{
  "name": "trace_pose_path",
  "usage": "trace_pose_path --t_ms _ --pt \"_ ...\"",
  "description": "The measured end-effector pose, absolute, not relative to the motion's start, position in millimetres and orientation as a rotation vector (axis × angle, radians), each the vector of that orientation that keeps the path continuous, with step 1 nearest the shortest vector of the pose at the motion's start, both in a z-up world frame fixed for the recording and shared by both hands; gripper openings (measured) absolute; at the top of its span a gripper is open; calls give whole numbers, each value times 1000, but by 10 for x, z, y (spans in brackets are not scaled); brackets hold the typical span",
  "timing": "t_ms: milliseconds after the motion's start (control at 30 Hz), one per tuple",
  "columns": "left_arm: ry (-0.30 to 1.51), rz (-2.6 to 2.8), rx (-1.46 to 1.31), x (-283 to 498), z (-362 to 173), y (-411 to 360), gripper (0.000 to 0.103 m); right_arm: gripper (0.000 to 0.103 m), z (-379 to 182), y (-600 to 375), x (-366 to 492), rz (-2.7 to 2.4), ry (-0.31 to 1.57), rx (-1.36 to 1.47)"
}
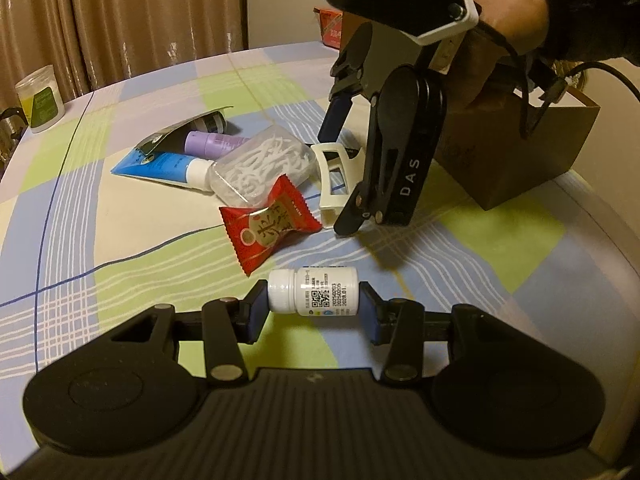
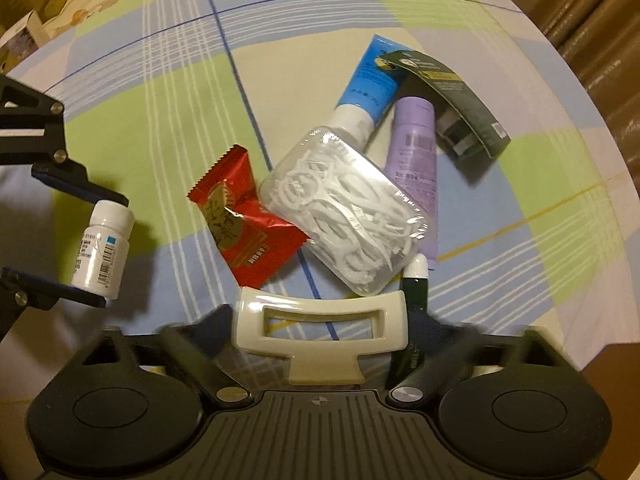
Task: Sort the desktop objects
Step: 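Grasp the white pill bottle with left tool while right tool grasps the cream plastic clip, then carry the pill bottle with left tool while right tool carries the clip toward the box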
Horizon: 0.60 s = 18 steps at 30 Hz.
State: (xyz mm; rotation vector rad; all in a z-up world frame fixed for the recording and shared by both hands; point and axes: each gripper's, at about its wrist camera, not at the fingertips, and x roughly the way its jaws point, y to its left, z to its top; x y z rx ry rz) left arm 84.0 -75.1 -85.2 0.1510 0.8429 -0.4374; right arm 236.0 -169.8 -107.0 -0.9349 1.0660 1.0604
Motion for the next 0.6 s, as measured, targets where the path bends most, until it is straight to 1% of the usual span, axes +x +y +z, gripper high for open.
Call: trace_pose_path --t_ms 300,600 --pt "844 -441 168 845 -821 -790 41 86 -853 -1795 2310 1016 1030 -862" --pt "813 -465 213 862 -576 -927 41 86 -325 -2204 1916 923 974 -685"
